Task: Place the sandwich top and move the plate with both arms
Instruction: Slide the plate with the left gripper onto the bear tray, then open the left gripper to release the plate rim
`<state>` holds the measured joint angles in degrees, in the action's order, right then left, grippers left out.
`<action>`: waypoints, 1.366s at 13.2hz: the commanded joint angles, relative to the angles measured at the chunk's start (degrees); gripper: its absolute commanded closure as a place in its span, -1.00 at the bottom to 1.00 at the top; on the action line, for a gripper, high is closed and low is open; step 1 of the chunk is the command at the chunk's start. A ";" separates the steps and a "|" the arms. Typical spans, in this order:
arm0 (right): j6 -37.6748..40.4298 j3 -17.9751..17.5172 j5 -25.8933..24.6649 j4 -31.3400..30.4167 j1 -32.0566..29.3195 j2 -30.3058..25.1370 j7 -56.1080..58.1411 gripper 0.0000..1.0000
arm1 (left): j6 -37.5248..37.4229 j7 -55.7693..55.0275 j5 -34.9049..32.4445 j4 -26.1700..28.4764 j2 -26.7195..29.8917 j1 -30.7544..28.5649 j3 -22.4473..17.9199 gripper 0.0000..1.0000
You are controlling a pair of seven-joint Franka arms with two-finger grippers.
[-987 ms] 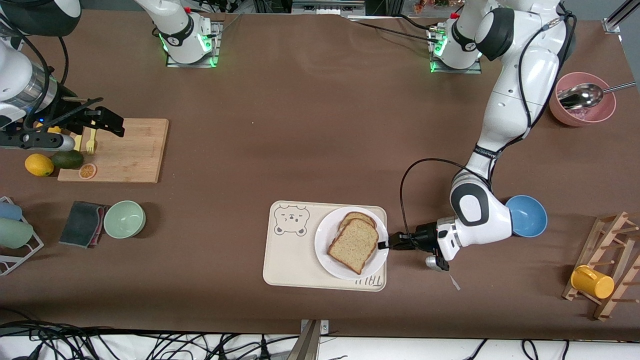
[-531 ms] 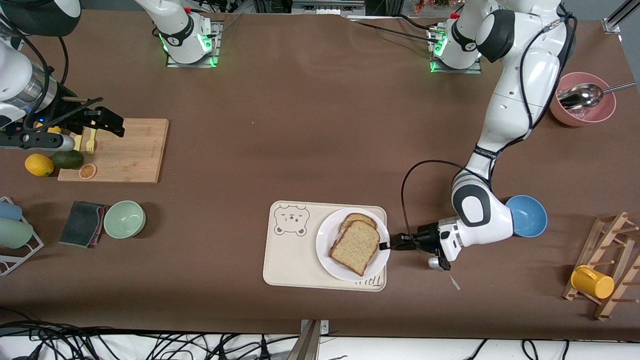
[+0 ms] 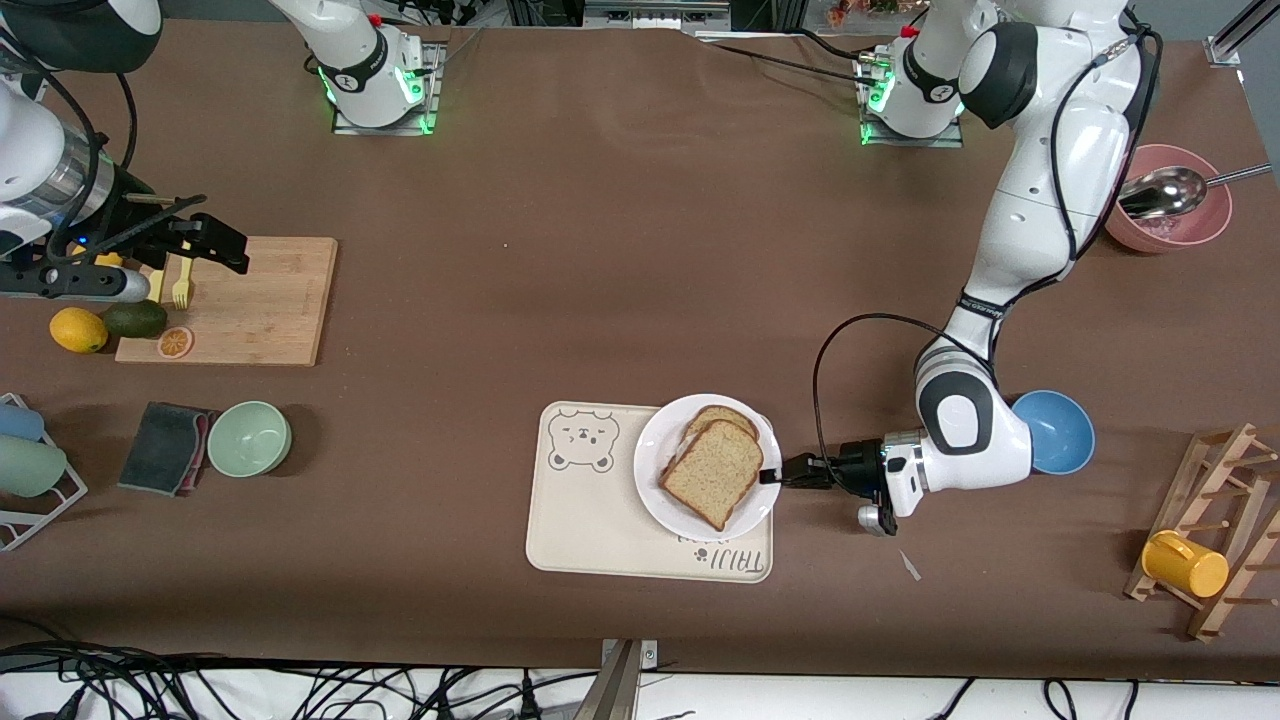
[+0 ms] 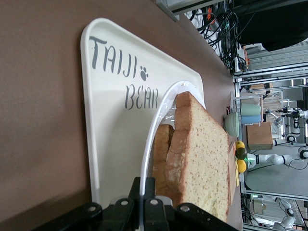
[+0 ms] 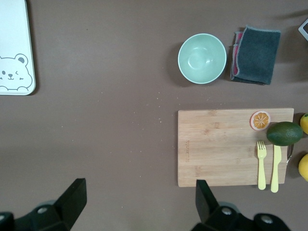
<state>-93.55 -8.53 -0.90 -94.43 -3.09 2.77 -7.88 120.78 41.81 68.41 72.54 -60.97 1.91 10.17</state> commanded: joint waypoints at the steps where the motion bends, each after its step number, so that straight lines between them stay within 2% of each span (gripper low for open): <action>1: 0.65 -0.17 -0.77 1.26 -0.34 0.40 0.68 -1.00 | -1.51 2.47 -0.91 1.81 0.67 -0.67 0.55 1.00; 5: 0.74 -0.09 -0.59 1.26 -0.34 0.40 0.77 -1.00 | -1.51 3.54 -0.91 2.17 0.67 -0.85 0.55 1.00; 6: 0.74 -0.09 -0.51 1.26 -0.34 0.40 0.77 -1.00 | -1.51 3.45 -0.91 2.17 0.76 -0.85 0.55 0.61; 7: 0.65 -0.09 -0.51 1.26 -0.34 0.40 0.77 -1.00 | -1.51 3.54 -0.82 2.17 0.76 -0.94 0.55 -0.39; 8: 0.65 -0.09 -0.51 1.26 -0.34 0.40 0.77 -1.00 | -1.51 3.71 -0.91 2.17 0.76 -0.94 0.55 -0.99; 12: 0.56 -0.09 -0.51 1.26 -0.43 0.40 0.68 -1.00 | -1.60 2.84 -1.08 2.08 3.39 -1.29 0.38 -1.00; 13: 0.56 -0.09 -0.51 1.26 -0.34 0.40 0.68 -1.00 | -1.94 2.49 -2.82 2.08 4.44 -1.73 0.38 -1.00; 15: 0.56 -0.09 -0.59 1.35 -0.34 0.40 0.68 -1.00 | -2.99 -2.67 -9.83 1.90 7.34 -2.34 0.38 -1.00; 18: 0.48 -0.09 -0.59 1.26 -0.34 0.40 0.68 -1.00 | -4.58 -14.09 -25.73 1.64 12.17 -2.26 0.46 -1.00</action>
<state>-93.58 -8.45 -0.90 -94.38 -3.15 2.76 -7.88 117.28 33.68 50.19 73.04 -52.70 -0.23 10.44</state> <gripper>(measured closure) 0.000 0.000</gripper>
